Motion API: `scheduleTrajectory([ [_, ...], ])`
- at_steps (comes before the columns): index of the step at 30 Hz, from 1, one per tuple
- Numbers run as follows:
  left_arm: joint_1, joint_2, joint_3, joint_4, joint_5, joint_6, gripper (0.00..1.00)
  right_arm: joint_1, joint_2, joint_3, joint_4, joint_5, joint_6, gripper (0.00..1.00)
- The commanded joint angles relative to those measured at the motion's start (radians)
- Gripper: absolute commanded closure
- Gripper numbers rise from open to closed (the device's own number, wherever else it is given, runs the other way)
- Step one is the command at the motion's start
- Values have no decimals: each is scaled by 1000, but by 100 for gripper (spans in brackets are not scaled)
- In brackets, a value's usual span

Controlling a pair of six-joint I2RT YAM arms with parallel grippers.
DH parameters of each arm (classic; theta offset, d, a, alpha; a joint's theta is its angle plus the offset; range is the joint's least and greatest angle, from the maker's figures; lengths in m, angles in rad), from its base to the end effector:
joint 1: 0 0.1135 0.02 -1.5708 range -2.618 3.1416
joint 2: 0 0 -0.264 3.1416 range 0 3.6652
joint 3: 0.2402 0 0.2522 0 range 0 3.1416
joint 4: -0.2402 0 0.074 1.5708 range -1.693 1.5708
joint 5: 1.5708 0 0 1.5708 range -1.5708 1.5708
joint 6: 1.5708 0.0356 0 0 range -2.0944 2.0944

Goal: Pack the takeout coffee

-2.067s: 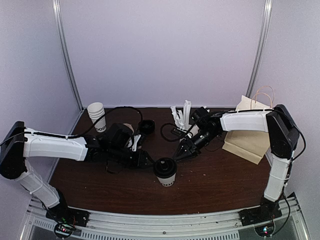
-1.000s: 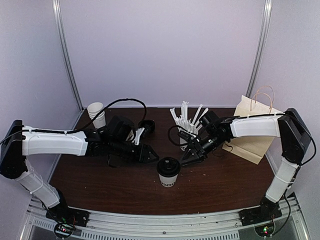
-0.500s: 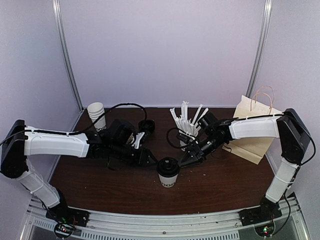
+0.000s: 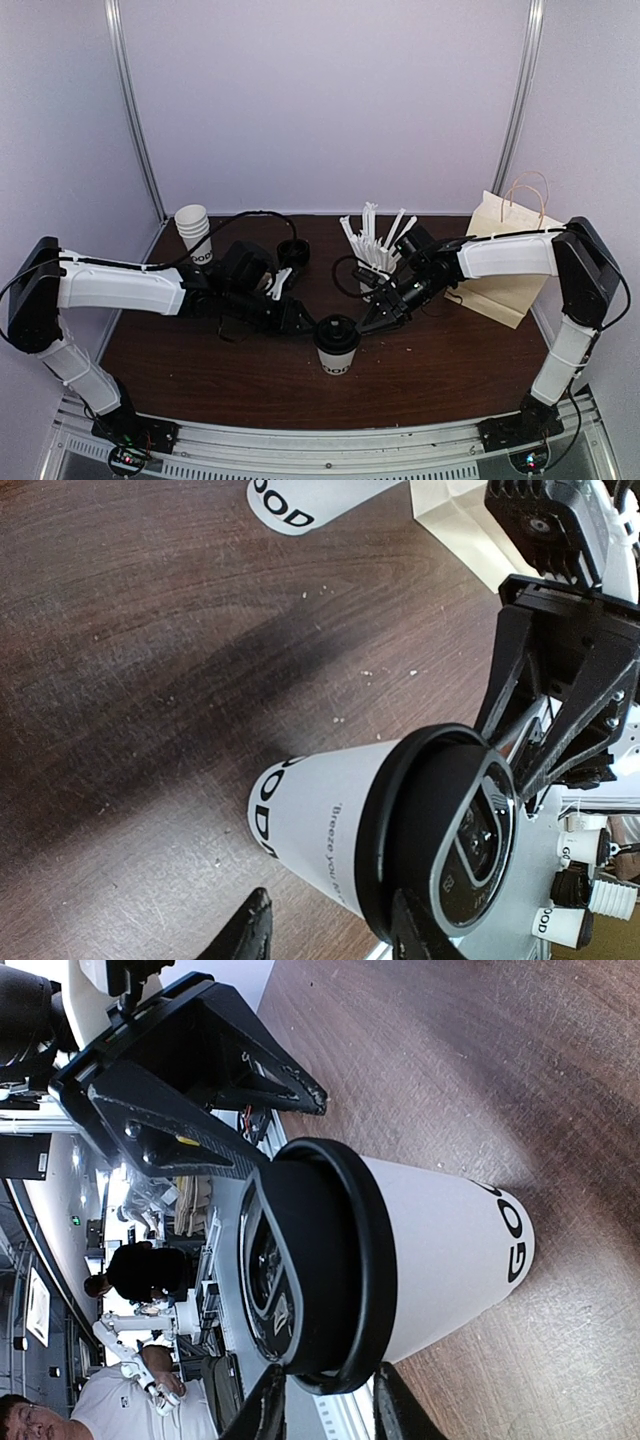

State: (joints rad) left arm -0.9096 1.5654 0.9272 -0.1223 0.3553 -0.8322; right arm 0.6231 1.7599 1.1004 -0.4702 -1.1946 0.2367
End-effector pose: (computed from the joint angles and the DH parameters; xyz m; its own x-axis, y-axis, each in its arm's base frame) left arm 0.1922 -0.2672 0.2057 -0.9465 0.0877 -0.3105 0.2894 0.6559 -0.6971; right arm 0.2545 0.2236 0.1914 -0.8398 -0.4973 -0.2178 -0.3497 0.1885 0.9177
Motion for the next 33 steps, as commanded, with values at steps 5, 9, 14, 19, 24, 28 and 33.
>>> scheduleTrajectory([
  [5, 2, 27, 7, 4, 3, 2, 60, 10, 31, -27, 12, 40, -8, 72],
  [9, 2, 27, 9, -20, -2, 6, 60, 10, 28, -35, 13, 23, -12, 73],
  [14, 2, 46, 9, -28, 5, 6, 62, 10, 10, -54, 25, 16, -12, 70],
  [19, 2, 49, 7, -26, 9, 9, 62, 10, 24, -49, 27, 30, -6, 71],
  [24, 2, 57, -1, -39, 6, 13, 63, 16, 62, -51, -7, 92, -25, 75],
  [28, 2, 63, -13, -71, -10, 20, 66, 21, 94, -53, -61, 186, -69, 81],
  [33, 2, 85, -48, -94, -38, 20, 71, 26, 159, -20, -140, 278, -104, 81],
])
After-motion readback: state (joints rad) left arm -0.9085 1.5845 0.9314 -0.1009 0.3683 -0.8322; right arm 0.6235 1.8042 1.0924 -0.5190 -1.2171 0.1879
